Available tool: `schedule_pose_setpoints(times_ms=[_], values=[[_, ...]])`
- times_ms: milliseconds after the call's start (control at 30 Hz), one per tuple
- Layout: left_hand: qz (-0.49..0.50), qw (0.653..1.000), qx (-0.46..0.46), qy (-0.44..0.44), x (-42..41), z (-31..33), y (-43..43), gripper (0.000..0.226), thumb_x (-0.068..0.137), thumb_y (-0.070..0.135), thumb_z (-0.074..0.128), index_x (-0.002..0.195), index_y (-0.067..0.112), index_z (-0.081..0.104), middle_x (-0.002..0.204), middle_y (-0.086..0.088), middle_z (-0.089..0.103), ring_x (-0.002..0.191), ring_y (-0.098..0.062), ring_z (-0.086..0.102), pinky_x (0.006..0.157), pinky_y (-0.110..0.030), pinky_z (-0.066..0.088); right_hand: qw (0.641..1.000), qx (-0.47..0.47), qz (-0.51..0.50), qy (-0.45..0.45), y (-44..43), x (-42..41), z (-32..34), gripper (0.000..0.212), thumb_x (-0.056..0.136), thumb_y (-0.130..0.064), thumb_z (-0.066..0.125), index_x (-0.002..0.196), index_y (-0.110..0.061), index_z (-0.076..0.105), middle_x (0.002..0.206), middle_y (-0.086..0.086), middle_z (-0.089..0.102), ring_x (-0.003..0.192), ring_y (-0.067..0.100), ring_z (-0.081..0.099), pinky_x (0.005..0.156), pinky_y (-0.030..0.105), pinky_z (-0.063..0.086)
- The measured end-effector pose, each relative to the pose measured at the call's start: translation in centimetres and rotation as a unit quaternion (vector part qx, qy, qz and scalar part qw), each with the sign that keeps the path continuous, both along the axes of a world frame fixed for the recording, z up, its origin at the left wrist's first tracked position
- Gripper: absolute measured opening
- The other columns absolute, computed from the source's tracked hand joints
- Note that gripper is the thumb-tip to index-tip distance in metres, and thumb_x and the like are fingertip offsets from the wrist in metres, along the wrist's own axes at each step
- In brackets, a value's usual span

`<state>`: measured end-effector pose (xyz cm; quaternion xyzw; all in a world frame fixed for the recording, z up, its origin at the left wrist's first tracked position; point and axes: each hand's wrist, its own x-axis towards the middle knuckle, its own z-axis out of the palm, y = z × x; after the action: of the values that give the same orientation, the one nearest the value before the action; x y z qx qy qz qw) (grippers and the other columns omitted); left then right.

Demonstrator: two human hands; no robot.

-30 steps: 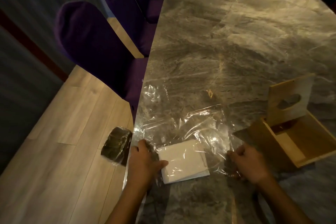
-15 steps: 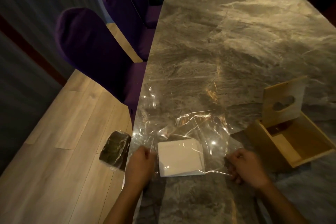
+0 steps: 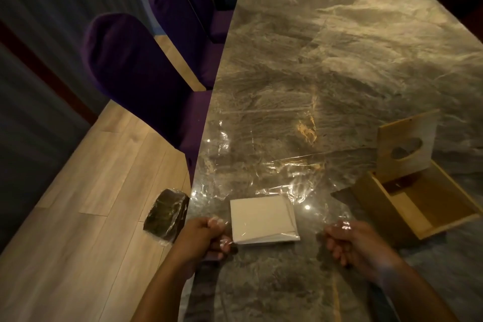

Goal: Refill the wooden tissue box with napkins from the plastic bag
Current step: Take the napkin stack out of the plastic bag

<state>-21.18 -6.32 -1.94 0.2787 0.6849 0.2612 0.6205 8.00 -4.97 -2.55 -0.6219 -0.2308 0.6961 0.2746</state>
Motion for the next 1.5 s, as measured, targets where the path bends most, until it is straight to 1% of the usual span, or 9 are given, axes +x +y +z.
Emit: schedule_pose_setpoints(times_ms=[233,533,767,867,933,1067,1200,1300,1500], values=[[0.053,0.979,-0.022,-0.196,-1.5,2.5,3.1,0.019,0.092,0.011,0.049,0.077,0.005,0.058,0.057,-0.006,0.061,0.045,-0.012,0.057,0.04,-0.019,0.049,0.999,0.021,-0.002,0.034,2.6,0.0,3.6,0.019,0.085,-0.016,0.057,0.068,-0.007,0.059,0.045,0.002,0.054,0.032,0.009,0.044,0.029,0.014,0.028],[0.1,0.973,-0.021,-0.207,-1.7,5.3,7.1,0.019,0.091,0.017,0.053,0.077,0.007,0.061,0.058,-0.005,0.071,0.047,-0.01,0.066,0.045,-0.019,0.055,0.994,0.044,-0.011,0.097,6.7,-1.0,6.5,0.025,0.087,-0.016,0.054,0.063,-0.009,0.056,0.042,0.0,0.054,0.03,0.005,0.042,0.029,0.014,0.03],[0.125,0.944,0.112,-0.283,-2.4,5.5,8.0,0.011,0.077,0.018,0.061,0.083,0.009,0.061,0.087,-0.007,0.071,0.09,-0.017,0.067,0.076,-0.03,0.059,0.981,0.144,0.0,0.132,7.4,-1.2,7.4,0.014,0.069,-0.024,0.063,0.066,-0.011,0.062,0.053,0.0,0.056,0.041,0.007,0.047,0.037,0.017,0.035],[0.103,0.929,0.136,-0.328,-2.5,4.7,7.4,0.033,0.058,0.022,0.082,0.084,0.011,0.064,0.09,-0.006,0.073,0.091,-0.019,0.07,0.08,-0.035,0.058,0.972,0.181,0.004,0.152,6.9,-1.0,6.6,0.029,0.052,-0.034,0.081,0.063,-0.012,0.066,0.054,0.0,0.059,0.045,0.008,0.051,0.041,0.018,0.039],[0.085,0.94,0.101,-0.314,-3.1,3.1,6.8,0.035,0.059,0.019,0.082,0.087,0.007,0.066,0.094,-0.009,0.074,0.088,-0.02,0.072,0.076,-0.034,0.06,0.973,0.182,0.022,0.137,6.3,-0.7,5.7,0.028,0.047,-0.033,0.083,0.059,-0.013,0.068,0.054,0.001,0.06,0.048,0.01,0.054,0.043,0.021,0.041],[-0.001,0.975,-0.035,-0.221,-4.7,0.4,5.6,0.024,0.079,0.007,0.062,0.1,-0.005,0.062,0.099,-0.022,0.07,0.085,-0.025,0.071,0.064,-0.029,0.059,0.986,0.124,0.1,0.057,4.8,0.7,3.0,0.014,0.064,-0.018,0.071,0.07,-0.006,0.072,0.065,0.008,0.066,0.058,0.015,0.062,0.052,0.027,0.045],[-0.069,0.989,-0.081,-0.105,-5.3,-0.9,5.1,0.01,0.078,-0.005,0.063,0.085,-0.001,0.069,0.093,-0.023,0.071,0.088,-0.03,0.071,0.072,-0.035,0.061,0.989,0.045,0.137,0.046,3.9,1.7,0.4,0.036,0.061,-0.019,0.075,0.087,0.005,0.067,0.077,0.019,0.07,0.064,0.023,0.067,0.054,0.028,0.054],[-0.071,0.986,-0.091,-0.12,-5.4,-0.9,5.6,0.015,0.075,0.005,0.065,0.089,-0.002,0.064,0.08,-0.018,0.071,0.076,-0.028,0.07,0.082,-0.043,0.055,0.994,0.035,0.093,0.053,4.2,1.5,-0.5,0.036,0.069,-0.022,0.07,0.094,0.004,0.066,0.084,0.025,0.069,0.066,0.03,0.067,0.057,0.032,0.054],[0.022,0.983,-0.115,-0.14,-4.7,-1.5,7.4,0.026,0.093,0.029,0.052,0.085,0.007,0.063,0.059,-0.005,0.051,0.062,-0.019,0.058,0.062,-0.036,0.06,0.997,0.032,0.065,-0.001,5.9,-0.1,0.0,0.014,0.086,-0.011,0.06,0.081,0.002,0.062,0.068,0.019,0.069,0.053,0.028,0.067,0.046,0.029,0.054]])
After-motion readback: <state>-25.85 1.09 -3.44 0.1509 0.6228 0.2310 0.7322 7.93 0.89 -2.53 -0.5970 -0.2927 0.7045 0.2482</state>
